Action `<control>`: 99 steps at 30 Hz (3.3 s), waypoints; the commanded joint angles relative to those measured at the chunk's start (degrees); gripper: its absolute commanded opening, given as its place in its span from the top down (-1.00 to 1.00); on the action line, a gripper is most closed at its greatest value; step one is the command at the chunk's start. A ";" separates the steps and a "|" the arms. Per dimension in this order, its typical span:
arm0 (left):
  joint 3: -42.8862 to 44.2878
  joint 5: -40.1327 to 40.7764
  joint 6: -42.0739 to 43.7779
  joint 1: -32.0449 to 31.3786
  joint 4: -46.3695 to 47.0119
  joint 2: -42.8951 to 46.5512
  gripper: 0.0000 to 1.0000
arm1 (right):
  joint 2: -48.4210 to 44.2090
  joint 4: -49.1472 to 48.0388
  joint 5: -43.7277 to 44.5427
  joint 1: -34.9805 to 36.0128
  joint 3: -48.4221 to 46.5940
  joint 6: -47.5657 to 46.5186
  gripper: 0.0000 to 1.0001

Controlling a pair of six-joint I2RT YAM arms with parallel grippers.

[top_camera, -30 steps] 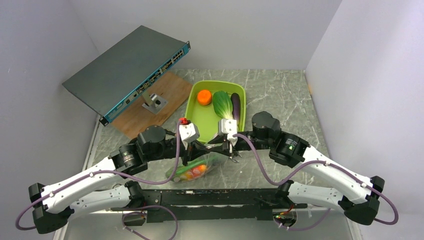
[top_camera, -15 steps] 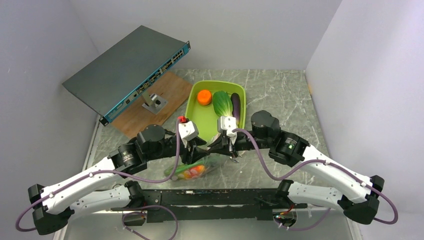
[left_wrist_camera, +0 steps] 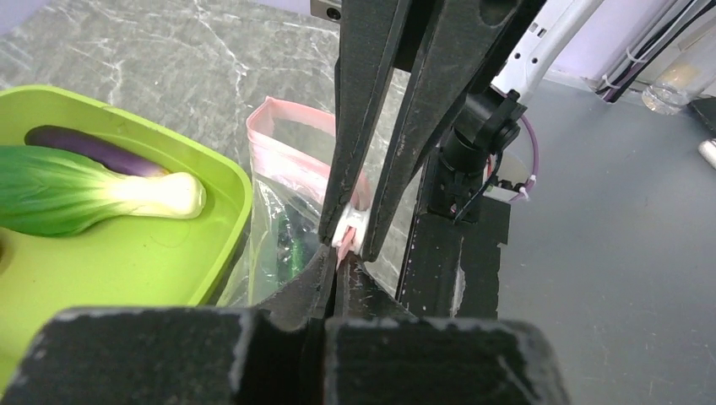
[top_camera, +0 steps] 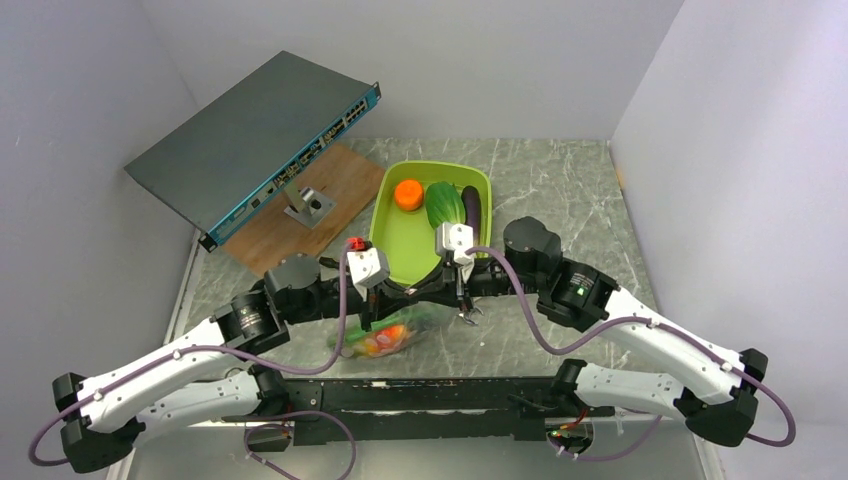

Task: Place the food in the zip-top bag and seal the zipper
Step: Zip the zipper food storage bag at the center of the board, then place the zipper food storage bag at the center of the board.

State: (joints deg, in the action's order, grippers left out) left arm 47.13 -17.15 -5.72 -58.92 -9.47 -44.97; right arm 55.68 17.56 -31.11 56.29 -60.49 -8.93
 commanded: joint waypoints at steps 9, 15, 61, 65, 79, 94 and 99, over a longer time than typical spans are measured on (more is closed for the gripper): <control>-3.34 2.60 -1.65 0.75 5.52 10.50 1.00 | -5.37 2.56 5.12 -0.07 2.40 -4.28 1.00; -0.57 9.41 -1.21 1.47 -1.87 13.36 1.00 | -8.86 6.45 10.21 -0.23 4.18 -4.17 1.00; 3.04 33.09 -0.43 1.59 -12.76 21.89 1.00 | -1.00 4.85 20.84 -0.36 -2.85 5.67 -0.50; 3.01 32.84 -0.67 1.61 -12.71 21.86 1.00 | 6.30 5.84 16.17 -0.29 -9.54 7.44 -0.86; 3.76 32.05 -1.48 1.61 -12.58 19.30 1.00 | 21.39 11.99 8.49 -0.22 -21.24 17.66 0.86; 5.74 33.47 -1.01 1.61 -15.96 18.66 -0.69 | 3.05 23.48 26.89 -23.83 -11.57 21.64 1.00; 6.15 33.17 -0.38 1.61 -17.19 18.78 -0.73 | -1.00 31.34 40.86 -32.20 -13.66 20.90 1.00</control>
State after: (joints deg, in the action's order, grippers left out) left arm 51.24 15.53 -6.72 -57.45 -25.82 -26.72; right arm 57.84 42.59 -2.44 26.83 -71.90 11.42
